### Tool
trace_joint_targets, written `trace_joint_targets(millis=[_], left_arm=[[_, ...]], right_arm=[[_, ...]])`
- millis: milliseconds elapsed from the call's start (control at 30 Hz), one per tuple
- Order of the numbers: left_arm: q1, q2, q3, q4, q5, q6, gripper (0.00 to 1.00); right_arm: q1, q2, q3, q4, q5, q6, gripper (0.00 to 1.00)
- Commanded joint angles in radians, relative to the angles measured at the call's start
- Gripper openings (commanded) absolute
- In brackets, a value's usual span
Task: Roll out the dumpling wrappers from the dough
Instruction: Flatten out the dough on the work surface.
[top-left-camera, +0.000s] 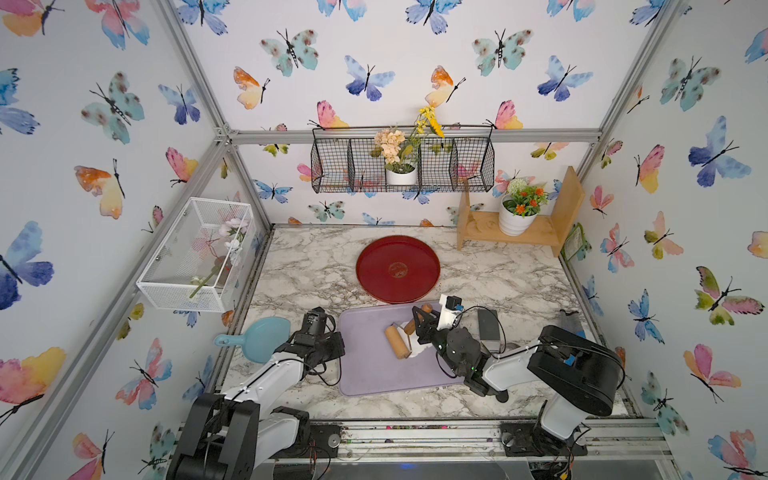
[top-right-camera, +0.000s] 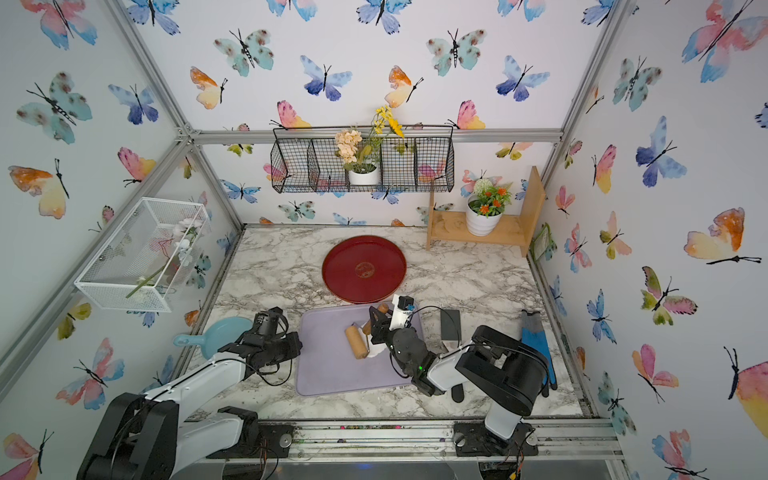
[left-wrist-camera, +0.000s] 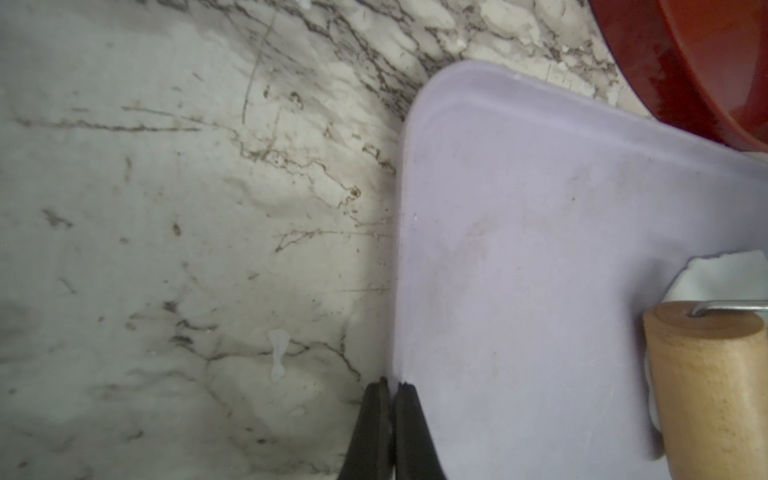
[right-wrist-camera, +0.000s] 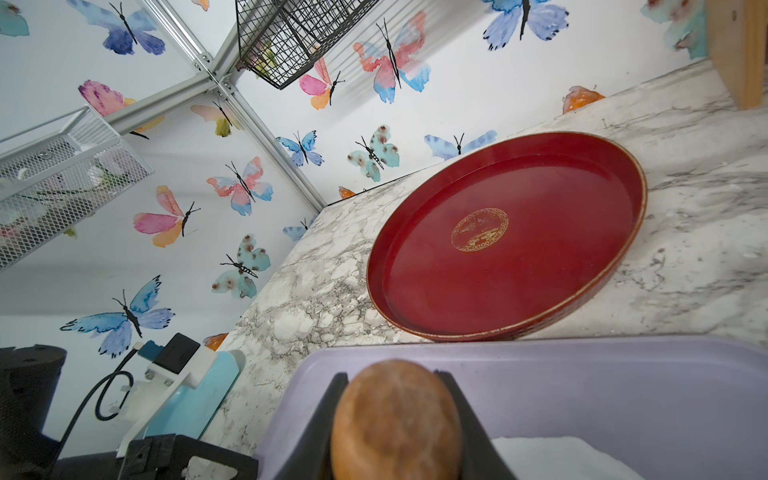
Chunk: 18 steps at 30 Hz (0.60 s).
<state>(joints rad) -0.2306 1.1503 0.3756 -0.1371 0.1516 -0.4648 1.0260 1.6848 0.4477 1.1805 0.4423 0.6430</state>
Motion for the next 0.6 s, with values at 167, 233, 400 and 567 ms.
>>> trace_joint_targets(millis=[167,233,400,567], left_arm=[[0.004,-0.01,0.004,0.004,0.025,-0.026,0.0],[0.003,-0.013,0.003,0.004,0.023,-0.027,0.0],[0.004,-0.014,0.001,0.004,0.027,-0.028,0.0],[0.003,-0.012,0.002,0.007,0.032,-0.028,0.0]], right_arm=[[0.007,-0.119,0.053,-0.462,0.099,-0.163,0.02],[0.006,-0.166,0.078,-0.473,0.116,-0.197,0.02],[-0.003,-0.269,0.107,-0.515,0.17,-0.297,0.02],[-0.033,-0.306,0.057,-0.477,0.219,-0.375,0.02]])
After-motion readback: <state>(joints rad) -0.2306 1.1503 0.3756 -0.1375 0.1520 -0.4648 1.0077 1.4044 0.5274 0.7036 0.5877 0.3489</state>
